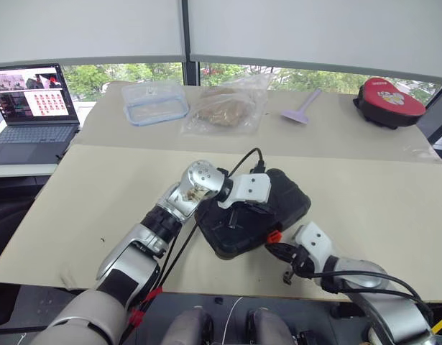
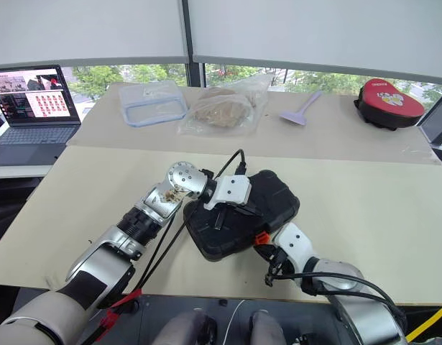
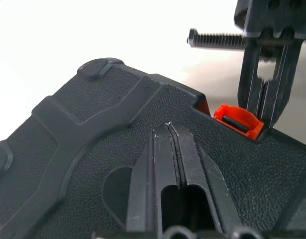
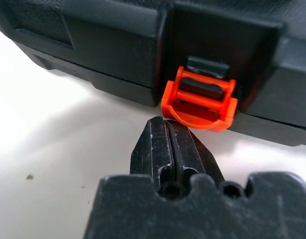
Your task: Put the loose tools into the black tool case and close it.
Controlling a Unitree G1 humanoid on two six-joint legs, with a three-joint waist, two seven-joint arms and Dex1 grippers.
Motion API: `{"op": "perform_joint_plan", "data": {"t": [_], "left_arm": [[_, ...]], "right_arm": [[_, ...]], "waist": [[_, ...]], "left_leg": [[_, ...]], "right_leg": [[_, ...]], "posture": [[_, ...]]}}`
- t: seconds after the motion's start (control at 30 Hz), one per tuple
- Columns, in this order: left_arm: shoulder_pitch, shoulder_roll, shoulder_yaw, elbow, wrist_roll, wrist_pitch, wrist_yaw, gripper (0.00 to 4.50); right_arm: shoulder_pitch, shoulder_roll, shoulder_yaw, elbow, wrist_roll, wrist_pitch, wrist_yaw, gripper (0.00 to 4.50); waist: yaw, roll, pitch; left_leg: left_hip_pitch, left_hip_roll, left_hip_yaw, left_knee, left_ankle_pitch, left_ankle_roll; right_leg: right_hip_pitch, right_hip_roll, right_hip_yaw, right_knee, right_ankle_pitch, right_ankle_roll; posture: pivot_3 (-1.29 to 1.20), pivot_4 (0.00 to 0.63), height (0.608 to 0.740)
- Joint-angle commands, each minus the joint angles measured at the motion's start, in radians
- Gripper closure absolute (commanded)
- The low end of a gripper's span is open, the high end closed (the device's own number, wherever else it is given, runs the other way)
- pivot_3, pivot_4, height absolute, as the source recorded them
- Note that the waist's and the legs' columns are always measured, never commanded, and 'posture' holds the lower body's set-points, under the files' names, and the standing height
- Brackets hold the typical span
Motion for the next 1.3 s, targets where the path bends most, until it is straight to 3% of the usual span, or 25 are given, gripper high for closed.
{"op": "perform_joint_plan", "data": {"t": [0.03,0.4,0.77,1.17,1.3], "left_arm": [[0.021,0.004,-0.046,0.038,0.056,0.013,-0.016,4.45],[0.012,0.001,-0.046,0.052,0.061,0.002,-0.021,4.45],[0.019,0.006,-0.048,0.059,0.072,-0.014,-0.026,4.45],[0.017,0.004,-0.041,0.093,0.080,-0.039,-0.015,4.45],[0.039,0.059,0.022,0.032,0.031,0.043,-0.026,4.45]], "right_arm": [[0.017,-0.011,-0.032,-0.039,-0.011,-0.022,-0.014,4.50],[-0.037,0.051,0.022,0.048,-0.059,-0.063,-0.052,4.50],[-0.010,0.114,-0.137,-0.093,0.043,-0.098,-0.053,4.50],[0.065,0.059,-0.147,-0.074,0.049,-0.112,0.019,4.50],[0.180,-0.058,-0.287,-0.113,0.125,-0.119,0.167,4.50]], "waist": [[0.000,0.000,0.000],[0.001,0.000,0.000],[-0.004,0.000,0.000],[-0.004,0.000,0.000],[0.000,0.000,0.000]], "left_leg": [[0.000,0.000,0.000,0.000,0.000,0.000],[0.000,0.000,0.000,0.000,0.000,0.000],[0.000,0.000,0.000,0.000,0.000,0.000],[0.001,0.000,0.000,-0.001,0.000,0.000],[0.001,0.000,0.000,0.000,-0.001,0.001]], "right_leg": [[0.000,0.000,0.000,0.000,0.000,0.000],[0.000,0.000,0.000,0.000,0.000,0.000],[0.000,0.001,0.000,0.000,0.000,0.000],[0.000,0.001,0.000,0.000,0.000,0.000],[0.001,0.001,0.000,-0.001,0.000,0.000]], "posture": [[0.00,0.150,0.728],[0.00,0.150,0.728],[0.00,0.150,0.728],[0.00,0.150,0.728],[0.00,0.150,0.728]]}}
